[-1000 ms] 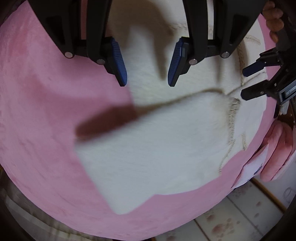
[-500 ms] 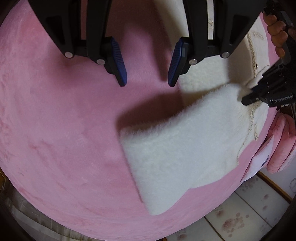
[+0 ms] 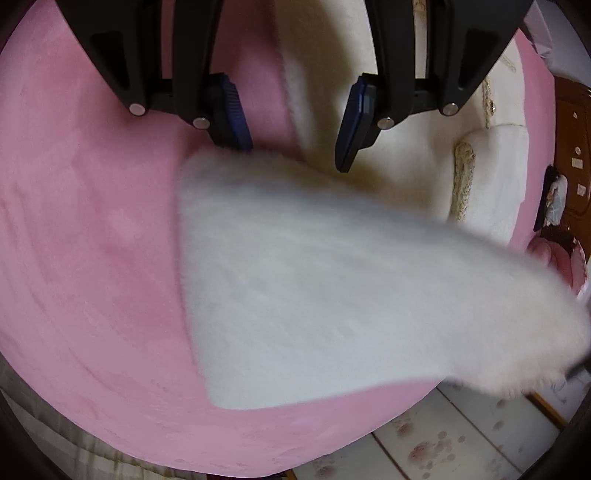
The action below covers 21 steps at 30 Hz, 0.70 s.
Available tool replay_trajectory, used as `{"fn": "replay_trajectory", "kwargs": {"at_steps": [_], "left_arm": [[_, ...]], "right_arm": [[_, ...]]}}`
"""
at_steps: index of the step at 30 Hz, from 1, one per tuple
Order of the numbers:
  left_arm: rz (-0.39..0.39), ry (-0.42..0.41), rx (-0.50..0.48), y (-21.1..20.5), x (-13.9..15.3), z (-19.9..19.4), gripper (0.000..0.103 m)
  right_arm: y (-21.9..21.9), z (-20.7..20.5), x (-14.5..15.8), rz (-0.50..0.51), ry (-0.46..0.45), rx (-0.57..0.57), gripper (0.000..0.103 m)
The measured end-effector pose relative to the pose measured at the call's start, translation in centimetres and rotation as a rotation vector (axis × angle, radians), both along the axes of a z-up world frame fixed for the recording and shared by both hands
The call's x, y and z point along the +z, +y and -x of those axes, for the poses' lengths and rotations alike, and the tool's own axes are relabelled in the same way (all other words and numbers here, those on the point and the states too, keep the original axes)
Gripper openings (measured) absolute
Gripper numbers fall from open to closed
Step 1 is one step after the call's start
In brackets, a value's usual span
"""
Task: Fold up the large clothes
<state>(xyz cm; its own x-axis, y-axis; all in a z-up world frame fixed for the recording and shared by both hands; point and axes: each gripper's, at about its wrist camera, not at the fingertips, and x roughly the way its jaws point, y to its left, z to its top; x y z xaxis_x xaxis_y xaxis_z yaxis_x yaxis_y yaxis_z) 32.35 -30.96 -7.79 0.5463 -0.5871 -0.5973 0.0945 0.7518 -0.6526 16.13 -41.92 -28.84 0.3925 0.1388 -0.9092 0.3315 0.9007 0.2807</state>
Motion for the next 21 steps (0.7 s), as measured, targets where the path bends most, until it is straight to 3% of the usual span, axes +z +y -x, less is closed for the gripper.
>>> {"fn": "replay_trajectory", "kwargs": {"at_steps": [5,8,10,13,16,18,21], "left_arm": [[0.038,-0.072,0.109,6.0,2.8,-0.4,0.007],[-0.049,-0.082,0.209,10.4,2.8,0.0,0.007],[-0.116,-0.044,0.259,12.8,1.5,0.0,0.007],[-0.239,0.048,0.316,16.0,-2.4,0.1,0.007],[-0.369,0.181,0.338,18.3,-8.5,0.9,0.007],[-0.383,0.293,0.358,19.9,-12.6,1.7,0.007],[-0.324,0.426,0.394,21.9,-17.8,3.2,0.007]], "right_arm": [[1.6,-1.3,0.2,0.081,-0.02,0.061,0.046],[2.5,-1.8,0.0,0.109,-0.027,0.092,0.046],[3.2,-2.1,-0.2,0.131,-0.024,0.113,0.046],[4.2,-2.5,-0.3,0.179,-0.026,0.146,0.046],[5.1,-2.8,-0.4,0.229,-0.038,0.171,0.046],[5.4,-3.0,-0.7,0.247,-0.034,0.192,0.046],[6.0,-3.9,-0.9,0.254,-0.031,0.201,0.046]]}}
